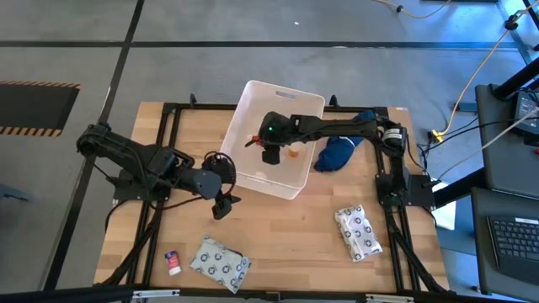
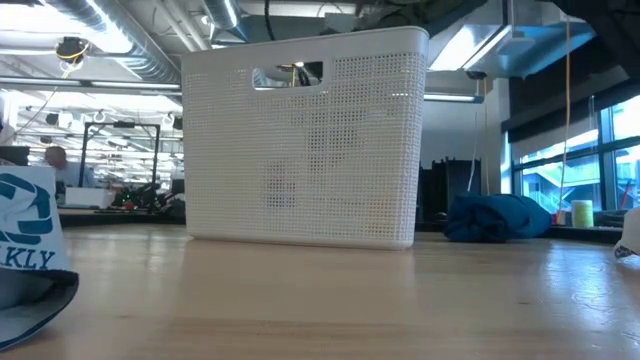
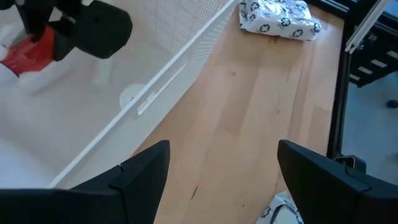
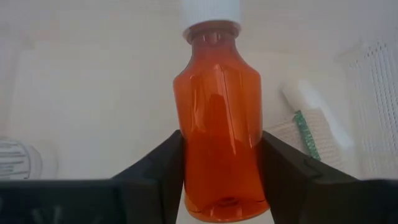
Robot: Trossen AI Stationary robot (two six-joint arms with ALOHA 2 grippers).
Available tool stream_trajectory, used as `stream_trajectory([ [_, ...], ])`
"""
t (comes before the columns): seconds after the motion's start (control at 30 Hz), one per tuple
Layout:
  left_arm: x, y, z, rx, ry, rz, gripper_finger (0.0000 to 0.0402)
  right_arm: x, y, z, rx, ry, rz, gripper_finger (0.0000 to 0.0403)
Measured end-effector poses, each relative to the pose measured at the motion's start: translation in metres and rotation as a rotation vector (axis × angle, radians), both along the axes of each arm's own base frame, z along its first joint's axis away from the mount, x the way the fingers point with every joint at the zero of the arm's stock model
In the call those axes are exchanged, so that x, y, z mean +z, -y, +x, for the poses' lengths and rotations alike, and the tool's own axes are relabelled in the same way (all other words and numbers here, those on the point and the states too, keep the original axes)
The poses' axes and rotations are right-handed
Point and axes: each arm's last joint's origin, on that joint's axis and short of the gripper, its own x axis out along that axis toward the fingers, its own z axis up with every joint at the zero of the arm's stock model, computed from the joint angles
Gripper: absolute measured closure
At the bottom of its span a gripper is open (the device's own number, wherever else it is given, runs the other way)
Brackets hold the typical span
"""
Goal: Pick & place medical supplies in basket/bin
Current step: Put the red pill bottle into the white basket, then put the pink pill bottle into the white basket
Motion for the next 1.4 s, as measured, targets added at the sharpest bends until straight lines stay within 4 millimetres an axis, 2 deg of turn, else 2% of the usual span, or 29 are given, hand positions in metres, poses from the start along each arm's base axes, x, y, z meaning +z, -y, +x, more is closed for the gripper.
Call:
stream_trajectory([
  [0.5,0.0,0.0,0.0,-0.004,-0.001,0.003,0.0112,-0.002,0.002,-0.001,-0.017,-0.003,0.008,0.0196],
  [0.73,-0.001,0.002,0.0,-0.062,-0.02,-0.034,0.0112,-0.002,0.002,-0.001,-0.084,0.016,0.053,0.0159],
  [0.87,-0.002,0.002,0.003,-0.083,-0.015,0.037,0.0112,-0.002,0.003,-0.001,-0.119,0.026,0.074,0.014],
  [1.13,-0.005,0.006,0.003,-0.137,-0.046,0.022,0.0112,0.0,0.002,-0.002,-0.06,0.003,0.036,0.0135],
  [1.3,0.003,0.007,-0.008,-0.145,-0.117,0.027,0.0112,0.027,-0.003,-0.01,-0.052,0.043,0.025,0.0135],
  [1.4,0.004,0.007,-0.017,-0.054,-0.19,-0.02,0.0112,0.051,-0.009,-0.022,-0.047,0.068,0.019,0.0135],
])
